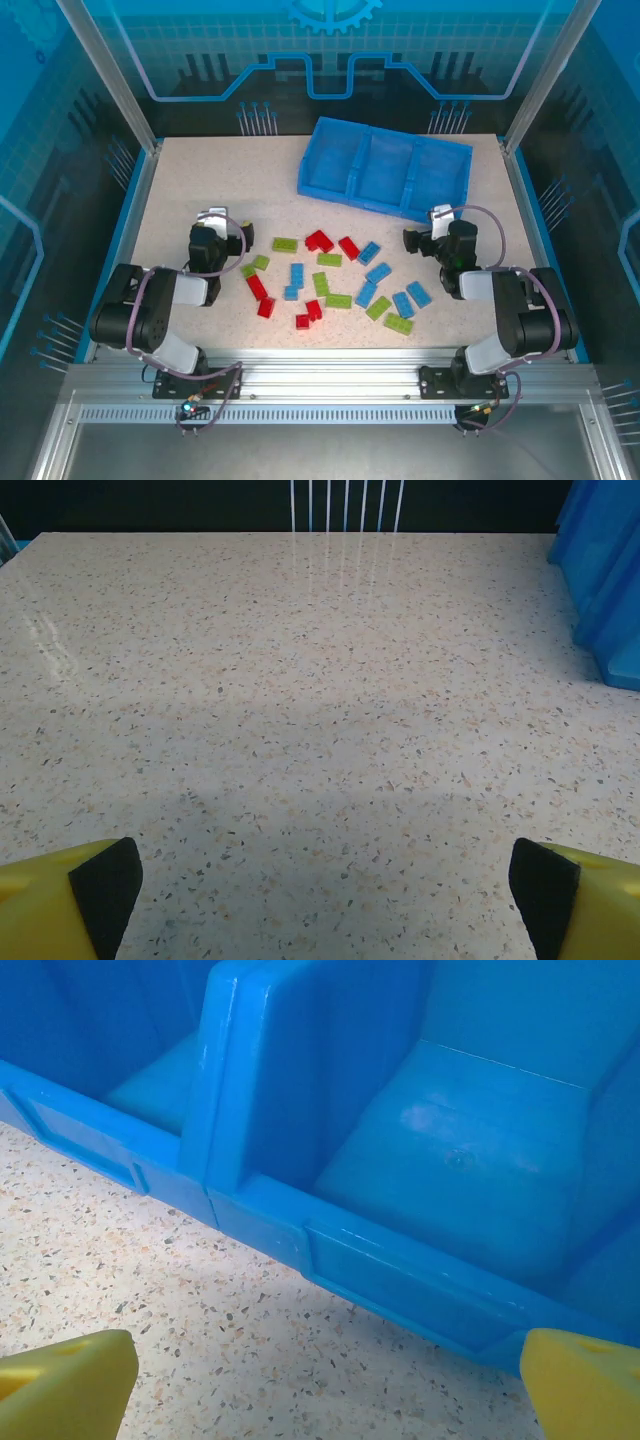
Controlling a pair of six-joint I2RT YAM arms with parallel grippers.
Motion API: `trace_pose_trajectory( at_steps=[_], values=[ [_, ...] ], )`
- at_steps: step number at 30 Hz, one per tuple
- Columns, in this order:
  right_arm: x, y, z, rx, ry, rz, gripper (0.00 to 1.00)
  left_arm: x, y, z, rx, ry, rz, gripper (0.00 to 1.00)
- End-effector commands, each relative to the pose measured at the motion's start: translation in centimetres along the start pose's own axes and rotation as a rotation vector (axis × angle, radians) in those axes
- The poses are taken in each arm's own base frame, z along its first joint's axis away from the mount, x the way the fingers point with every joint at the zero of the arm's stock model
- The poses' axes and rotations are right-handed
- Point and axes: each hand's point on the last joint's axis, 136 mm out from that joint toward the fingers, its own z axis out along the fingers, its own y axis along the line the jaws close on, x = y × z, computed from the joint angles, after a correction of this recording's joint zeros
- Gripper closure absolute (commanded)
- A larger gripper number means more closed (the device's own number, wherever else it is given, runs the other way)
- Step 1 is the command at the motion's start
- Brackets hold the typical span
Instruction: Sort the legos into containers by color
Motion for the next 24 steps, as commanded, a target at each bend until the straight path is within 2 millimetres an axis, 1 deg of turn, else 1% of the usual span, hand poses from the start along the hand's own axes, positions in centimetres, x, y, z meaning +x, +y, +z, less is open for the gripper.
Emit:
trace_pose_trajectory(
  at_steps=[1, 21, 22, 24],
  values=[
    [-1.5, -0.1, 0.0, 0.0, -0.045, 0.002, 0.0, -0.7, -0.1, -0.3, -0.003, -0.039, 0.017, 0.01],
    [-1.5, -0.2, 0.0, -0.014, -0.046, 0.014, 0.0, -0.6, -0.2, -0.2, 0.007, -0.033, 0.015, 0.01],
    [-1.6, -0.3, 0.0, -0.009, -0.048, 0.015, 0.0, -0.5, -0.2, -0.2, 0.007, -0.033, 0.015, 0.01],
    [-2.4, -1.3, 0.0, 0.038, -0.011, 0.044, 0.02, -1.0, 0.2, -0.4, -0.013, -0.038, 0.006, 0.01]
  ],
)
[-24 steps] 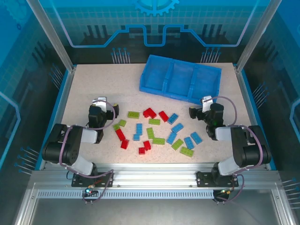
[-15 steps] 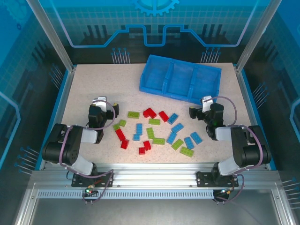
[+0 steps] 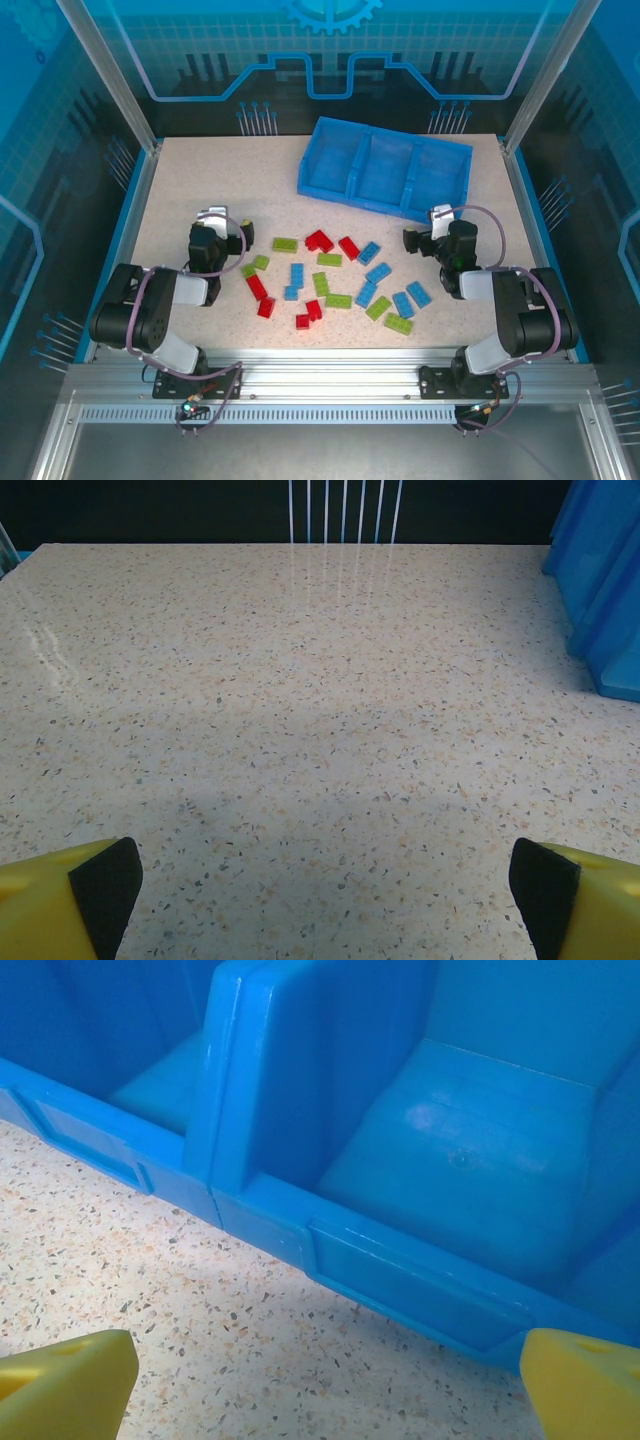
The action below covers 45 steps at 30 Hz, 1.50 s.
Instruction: Sort the legos into containers by color
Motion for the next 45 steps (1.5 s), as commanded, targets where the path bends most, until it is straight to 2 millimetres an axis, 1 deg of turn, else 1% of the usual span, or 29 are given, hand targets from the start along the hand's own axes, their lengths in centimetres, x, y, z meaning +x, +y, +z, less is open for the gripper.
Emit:
trace_pose_trajectory(
  at_steps=[1, 3, 4, 5, 6, 7, 8, 9, 11, 13, 14, 15, 16, 17, 20, 23, 24, 25, 26, 28, 30, 32, 34, 37, 41, 45],
  values=[
    [-3.1, -1.9, -0.3, 0.065, 0.023, 0.059, 0.04, -1.2, 0.8, -0.7, -0.048, -0.026, -0.003, 0.01],
    [-4.6, -2.1, -0.9, 0.056, 0.079, 0.097, 0.08, -2.5, 1.7, -1.3, -0.103, 0.017, -0.027, 0.01],
    [-5.2, -1.8, -1.4, 0.042, 0.088, 0.114, 0.09, -3.8, 2.0, -1.7, -0.13, 0.039, -0.053, 0.01],
    [-6.2, -1.3, -2.0, 0.021, 0.07, 0.138, 0.08, -4.9, 2.5, -2.4, -0.17, 0.066, -0.132, 0.01],
    [-7.0, -0.7, -2.5, -0.001, 0.057, 0.162, 0.06, -6.0, 2.7, -2.9, -0.186, 0.082, -0.201, 0.01],
    [-7.7, 0.3, -3.1, -0.044, 0.058, 0.184, 0.03, -7.0, 2.4, -3.7, -0.174, 0.099, -0.268, 0.01],
    [-8.4, 1.3, -3.7, -0.081, 0.074, 0.198, 0.02, -7.7, 1.9, -4.5, -0.156, 0.11, -0.321, 0.01],
    [-8.6, 2.2, -4.2, -0.104, 0.1, 0.207, 0.03, -8.0, 1.6, -5.2, -0.151, 0.115, -0.356, 0.01],
    [-9.0, 5.2, -5.5, -0.18, 0.155, 0.161, 0.07, -8.3, 0.8, -7.2, -0.146, 0.122, -0.386, 0.01],
    [-8.2, 8.1, -6.8, -0.231, 0.227, 0.079, 0.08, -7.6, -0.2, -9.0, -0.124, 0.158, -0.415, 0.01],
    [-6.9, 9.3, -7.4, -0.243, 0.282, 0.038, 0.07, -7.0, -0.7, -9.9, -0.104, 0.188, -0.441, 0.01],
    [-7.2, 10.2, -8.0, -0.26, 0.298, 0.011, 0.07, -6.5, -1.4, -10.5, -0.077, 0.214, -0.459, 0.01],
    [-6.2, 11.1, -8.5, -0.279, 0.342, -0.005, 0.07, -5.8, -2.2, -11.2, -0.044, 0.244, -0.471, 0.01],
    [-5.3, 11.9, -9.0, -0.298, 0.381, -0.01, 0.06, -5.1, -2.9, -11.8, -0.022, 0.275, -0.471, 0.01],
    [-2.9, 13.1, -10.3, -0.322, 0.487, 0.006, 0.07, -3.0, -3.9, -13.2, -0.008, 0.331, -0.47, 0.01],
    [-1.0, 14.0, -11.2, -0.323, 0.558, 0.015, 0.07, -1.3, -5.0, -14.3, 0.022, 0.381, -0.469, 0.01],
    [-0.8, 14.4, -11.3, -0.331, 0.565, 0.009, 0.08, -0.9, -5.3, -14.5, 0.029, 0.398, -0.463, 0.01],
    [0.3, 14.8, -11.3, -0.332, 0.588, -0.007, 0.08, -0.3, -5.7, -14.7, 0.034, 0.417, -0.449, 0.01],
    [1.2, 14.9, -11.2, -0.315, 0.608, -0.028, 0.08, 0.2, -6.0, -14.9, 0.036, 0.437, -0.438, 0.01],
    [2.1, 14.7, -10.7, -0.276, 0.636, -0.037, 0.08, 1.2, -6.5, -15.3, 0.041, 0.476, -0.422, 0.01],
    [3.0, 14.6, -10.1, -0.236, 0.688, -0.006, 0.08, 1.9, -7.0, -15.7, 0.046, 0.506, -0.419, 0.01],
    [2.8, 15.1, -9.2, -0.221, 0.713, 0.044, 0.11, 2.6, -7.5, -16.0, 0.051, 0.524, -0.406, 0.01],
    [3.0, 15.8, -8.6, -0.227, 0.741, 0.082, 0.13, 3.0, -7.6, -16.2, 0.045, 0.524, -0.393, 0.01],
    [3.3, 16.5, -7.4, -0.231, 0.743, 0.109, 0.13, 3.7, -7.9, -16.4, 0.041, 0.532, -0.386, 0.01],
    [3.2, 16.7, -6.0, -0.2, 0.744, 0.132, 0.13, 4.4, -8.1, -16.5, 0.038, 0.543, -0.373, 0.01],
    [3.3, 16.4, -4.7, -0.158, 0.755, 0.169, 0.11, 4.5, -8.1, -16.4, 0.034, 0.541, -0.36, 0.01]
  ],
)
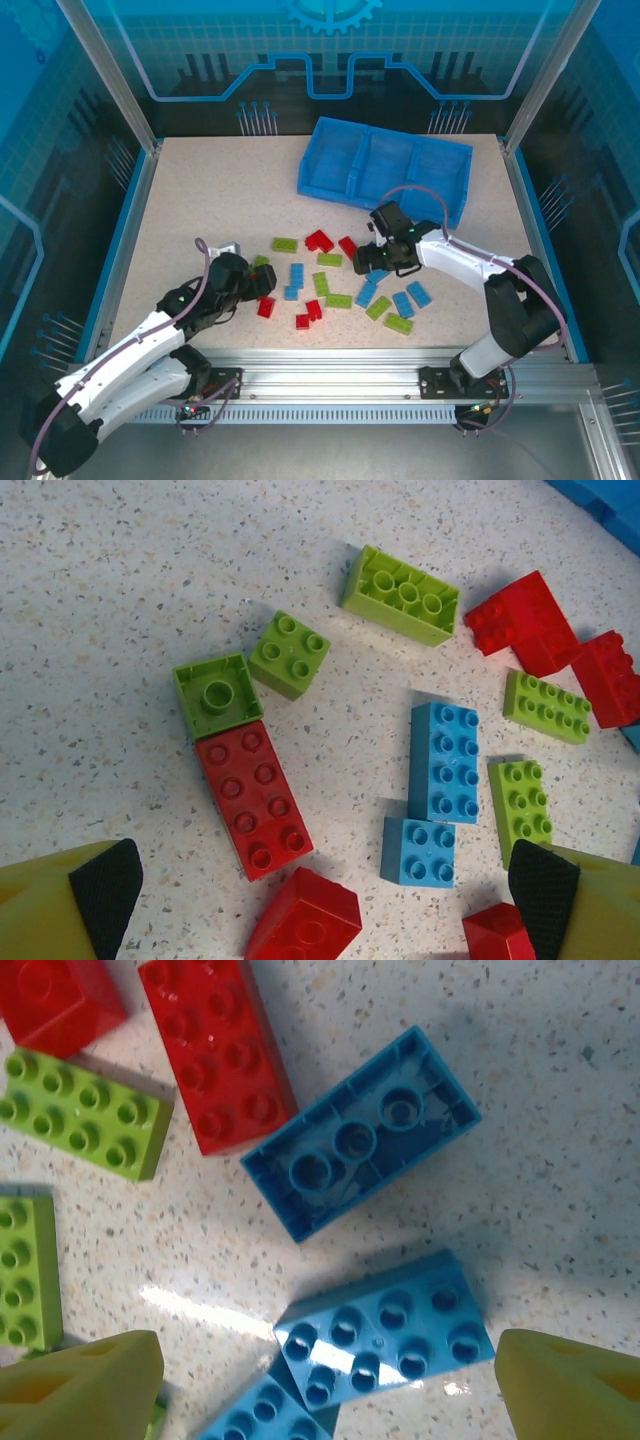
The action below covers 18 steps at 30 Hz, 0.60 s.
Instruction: Sort the legos into containers by color
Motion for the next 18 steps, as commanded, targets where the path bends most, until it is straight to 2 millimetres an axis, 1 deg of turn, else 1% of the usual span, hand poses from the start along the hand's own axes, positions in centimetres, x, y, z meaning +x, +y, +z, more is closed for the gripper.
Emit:
trace_pose_trajectory(
  at_steps=[1, 4, 7, 13, 18],
  values=[
    [-1.4, 0.0, 0.5, 0.005, -0.016, 0.081, 0.11, 0.3, 0.7, 0.2, -0.036, -0.002, 0.004, 0.01],
    [-2.1, -0.3, 1.1, -0.028, -0.025, 0.169, 0.12, 0.2, 0.8, 0.2, -0.042, -0.003, 0.016, 0.01],
    [-2.8, -0.8, 1.5, -0.025, -0.018, 0.249, 0.13, 0.3, 0.9, 0.3, -0.053, -0.004, 0.021, 0.01],
    [-4.0, -1.6, 2.1, -0.015, -0.022, 0.341, 0.14, 0.6, 1.3, 0.6, -0.066, 0.001, 0.024, 0.01],
    [-4.5, -1.9, 2.9, -0.035, -0.002, 0.392, 0.17, 0.7, 1.5, 0.6, -0.069, -0.003, 0.024, 0.01]
  ],
)
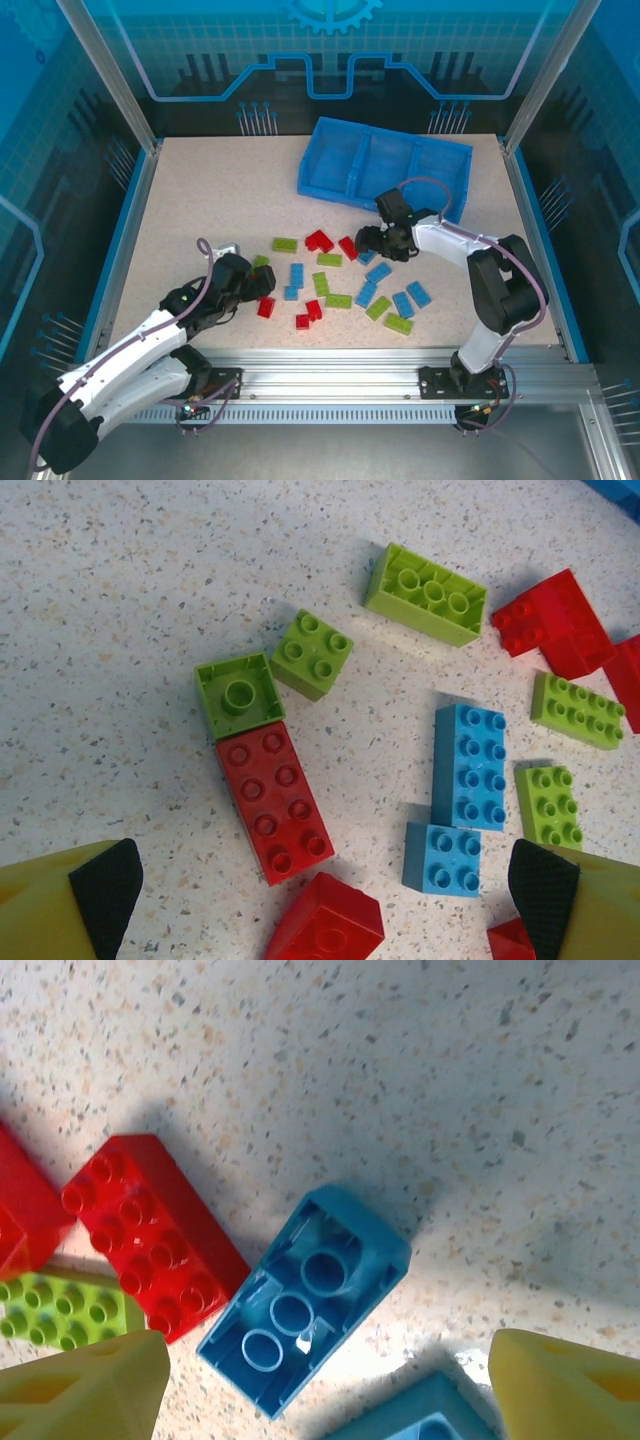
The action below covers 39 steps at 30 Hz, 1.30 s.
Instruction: Sort the legos into containers by color
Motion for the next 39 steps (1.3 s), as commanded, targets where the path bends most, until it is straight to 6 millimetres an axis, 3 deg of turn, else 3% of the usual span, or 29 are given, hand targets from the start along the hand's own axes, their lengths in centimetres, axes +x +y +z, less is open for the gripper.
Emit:
trace_pose_trajectory(
  at_steps=[1, 6, 13, 21, 28, 32, 34, 36, 39],
  values=[
    [-0.8, 0.3, 0.6, -0.018, 0.021, 0.061, 0.17, 0.4, 0.7, 0.1, -0.027, -0.005, 0.014, 0.01],
    [-1.1, 0.1, 1.4, 0.005, 0.044, 0.071, 0.2, 0.3, 0.7, 0.1, -0.026, -0.011, 0.016, 0.01],
    [-1.2, -0.4, 2.2, 0.033, 0.08, 0.068, 0.36, 0.4, 0.8, 0.0, -0.027, -0.009, 0.015, 0.01],
    [-0.8, -1.7, 2.9, 0.048, 0.118, 0.068, 0.46, 0.4, 1.2, -0.2, -0.032, -0.018, 0.011, 0.01],
    [-0.4, -1.6, 3.0, 0.023, 0.142, 0.064, 0.49, 0.5, 1.3, -0.2, -0.032, -0.017, 0.007, 0.01],
    [-0.9, -2.2, 2.9, 0.029, 0.135, 0.068, 0.57, 0.5, 1.2, -0.2, -0.031, -0.017, 0.008, 0.01],
    [-1.2, -2.4, 2.6, 0.026, 0.129, 0.074, 0.56, 0.5, 1.3, -0.2, -0.033, -0.015, 0.008, 0.01],
    [-1.8, -2.6, 2.1, 0.027, 0.11, 0.076, 0.49, 0.6, 1.3, -0.2, -0.035, -0.014, 0.007, 0.01],
    [-2.4, -2.7, 1.5, 0.027, 0.095, 0.065, 0.5, 0.6, 1.4, -0.2, -0.037, -0.014, 0.009, 0.01]
  ],
)
